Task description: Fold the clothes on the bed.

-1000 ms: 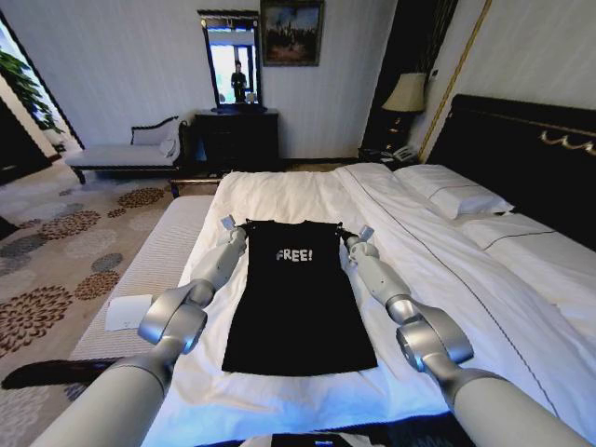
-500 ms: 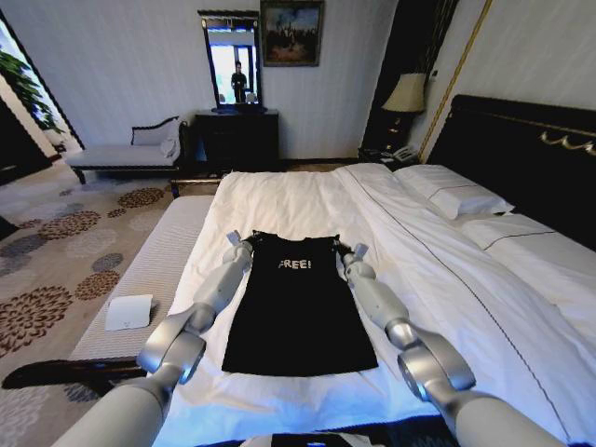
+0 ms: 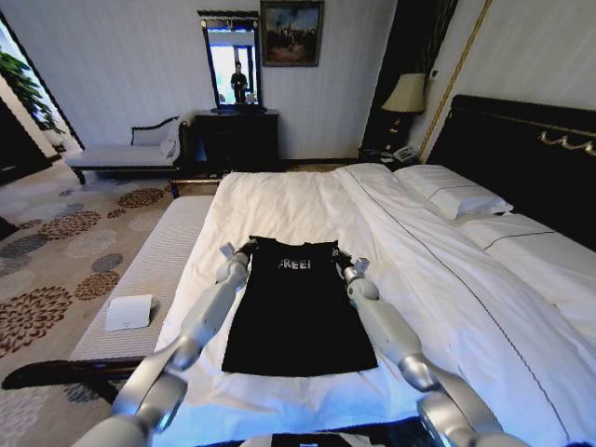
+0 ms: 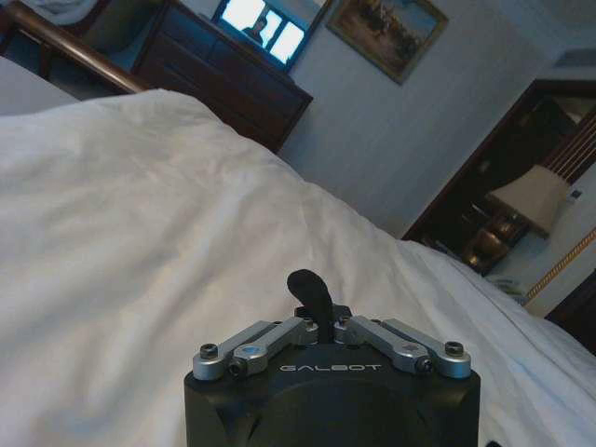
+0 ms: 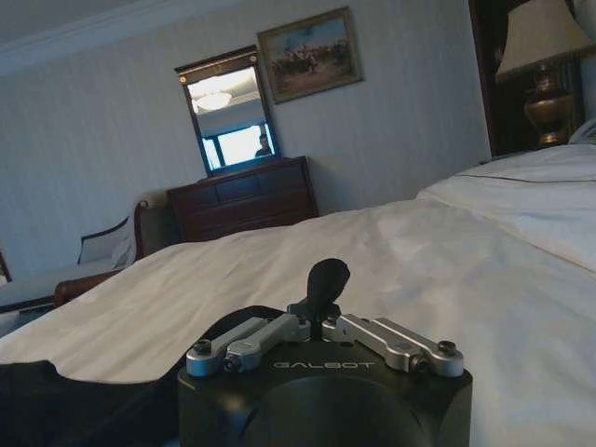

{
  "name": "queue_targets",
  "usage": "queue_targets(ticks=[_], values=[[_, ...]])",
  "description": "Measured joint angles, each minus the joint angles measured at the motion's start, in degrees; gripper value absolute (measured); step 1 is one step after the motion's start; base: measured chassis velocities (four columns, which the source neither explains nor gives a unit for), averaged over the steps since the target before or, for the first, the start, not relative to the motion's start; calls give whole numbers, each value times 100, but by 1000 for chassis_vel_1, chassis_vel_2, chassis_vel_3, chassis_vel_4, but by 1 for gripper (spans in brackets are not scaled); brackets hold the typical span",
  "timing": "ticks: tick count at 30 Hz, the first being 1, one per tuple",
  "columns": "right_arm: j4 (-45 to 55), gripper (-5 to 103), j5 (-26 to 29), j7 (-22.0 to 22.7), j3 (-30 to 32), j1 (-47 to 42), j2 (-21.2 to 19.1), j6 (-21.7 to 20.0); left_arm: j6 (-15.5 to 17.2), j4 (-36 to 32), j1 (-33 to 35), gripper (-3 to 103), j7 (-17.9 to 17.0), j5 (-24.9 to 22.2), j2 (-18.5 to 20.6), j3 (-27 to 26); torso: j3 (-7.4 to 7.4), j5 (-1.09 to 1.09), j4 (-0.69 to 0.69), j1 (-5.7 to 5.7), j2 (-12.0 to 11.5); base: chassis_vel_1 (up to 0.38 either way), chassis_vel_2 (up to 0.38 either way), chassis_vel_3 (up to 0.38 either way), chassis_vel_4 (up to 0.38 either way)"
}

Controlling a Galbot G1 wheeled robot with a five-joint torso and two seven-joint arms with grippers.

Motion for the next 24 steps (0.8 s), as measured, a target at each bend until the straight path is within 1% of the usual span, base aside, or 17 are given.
queue_targets(ticks=[2, 3, 6, 8, 12, 15, 17, 18, 20, 21, 24], values=[[404, 1, -126, 77, 53, -401, -35, 6, 0, -435, 348, 2, -71, -75, 206, -38, 0, 1, 0, 0, 0, 0, 0, 0, 0], [404, 1, -126, 77, 53, -401, -35, 6, 0, -435, 348, 2, -71, -75, 206, -38, 0, 1, 0, 0, 0, 0, 0, 0, 0], [947, 1, -173, 160, 181, -943, -98, 8, -3, -1020, 827, 2, -190, -123, 458, -100, 0, 1, 3, -2, 0, 0, 0, 0, 0], [1031, 1, -180, 165, 210, -1039, -121, 8, -4, -1105, 889, 2, -211, -125, 484, -103, 0, 1, 3, -1, 0, 0, 0, 0, 0], [1604, 1, -261, 230, 438, -1659, -266, -7, -5, -1711, 1202, 2, -353, -182, 643, -88, 0, 2, -2, 0, 0, 0, 0, 0, 0], [1822, 1, -248, 266, 534, -1865, -292, -42, -5, -1906, 1366, 2, -360, -183, 749, -75, 1, 2, -1, 1, 0, 0, 0, 0, 0], [2072, 1, -232, 279, 664, -2131, -345, -63, 8, -2211, 1719, 2, -364, -186, 975, -38, 1, 2, 1, 2, 0, 0, 0, 0, 0], [2072, 1, -232, 279, 664, -2131, -345, -63, 8, -2211, 1719, 2, -364, -186, 975, -38, 1, 2, 1, 2, 0, 0, 0, 0, 0], [2240, 1, -255, 266, 742, -2378, -417, -52, 19, -2419, 2022, 2, -353, -185, 1183, 2, 1, -1, 2, 1, 0, 0, 0, 0, 0], [2314, 1, -292, 247, 772, -2508, -441, -37, 20, -2510, 2161, 2, -331, -168, 1279, 7, 0, 1, 1, 0, 0, 0, 0, 0, 0], [2430, 1, -351, 221, 823, -2694, -436, -13, 19, -2621, 2357, 2, -284, -143, 1389, -28, 0, 0, 1, 0, 0, 0, 0, 0, 0]])
